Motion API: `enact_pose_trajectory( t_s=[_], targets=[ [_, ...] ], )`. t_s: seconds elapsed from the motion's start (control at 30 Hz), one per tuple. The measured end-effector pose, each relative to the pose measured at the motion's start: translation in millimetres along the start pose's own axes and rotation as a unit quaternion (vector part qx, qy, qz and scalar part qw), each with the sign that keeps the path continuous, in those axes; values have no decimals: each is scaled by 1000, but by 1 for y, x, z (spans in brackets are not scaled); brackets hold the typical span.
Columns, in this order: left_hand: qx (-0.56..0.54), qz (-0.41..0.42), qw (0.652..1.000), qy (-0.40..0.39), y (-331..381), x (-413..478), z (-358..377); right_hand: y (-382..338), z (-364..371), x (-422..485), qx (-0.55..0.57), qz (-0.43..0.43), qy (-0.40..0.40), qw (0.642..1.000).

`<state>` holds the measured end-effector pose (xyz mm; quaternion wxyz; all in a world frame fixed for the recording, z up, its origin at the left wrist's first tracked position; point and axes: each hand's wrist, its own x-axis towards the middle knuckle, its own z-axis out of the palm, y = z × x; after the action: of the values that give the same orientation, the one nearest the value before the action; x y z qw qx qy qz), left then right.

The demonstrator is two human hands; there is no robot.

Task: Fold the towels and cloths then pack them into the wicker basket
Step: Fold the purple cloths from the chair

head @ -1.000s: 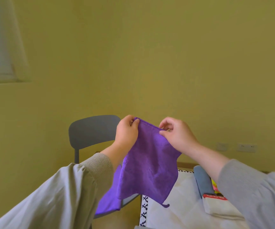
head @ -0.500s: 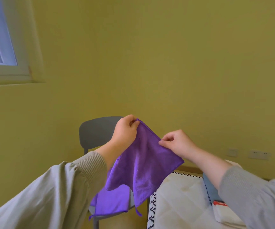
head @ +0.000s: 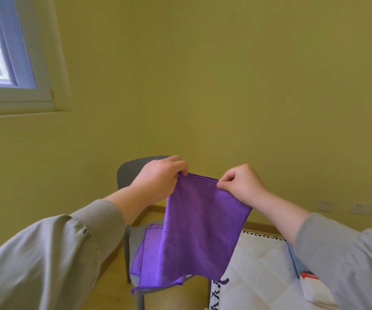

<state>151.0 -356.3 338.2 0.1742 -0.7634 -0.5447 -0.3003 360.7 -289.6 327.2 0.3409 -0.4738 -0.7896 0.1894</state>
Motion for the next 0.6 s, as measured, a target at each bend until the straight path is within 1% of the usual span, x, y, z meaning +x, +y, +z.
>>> enact_pose_trajectory(
  t_s=[0.03,0.07,0.2,0.37,0.53,0.6],
  targets=[
    [15,28,999,-5,-3,-1,-1,-2,-1,0,-1,-5,2,1000],
    [20,31,999,-15,-4,-1,-2,-3,-1,1,-2,-9,4,1000],
    [-5,-34,999,-39,-3,2,-6,-8,-6,4,-28,-29,-5,999],
    [-14,-65,995,-70,-2,4,-11,-13,-10,8,-84,-54,-37,994],
    [-38,-86,994,-58,1,9,-11,-16,-13,11,-57,-53,-35,996],
    [-69,-115,990,-53,3,13,-11,-18,-14,12,-60,-57,-30,996]
  ],
)
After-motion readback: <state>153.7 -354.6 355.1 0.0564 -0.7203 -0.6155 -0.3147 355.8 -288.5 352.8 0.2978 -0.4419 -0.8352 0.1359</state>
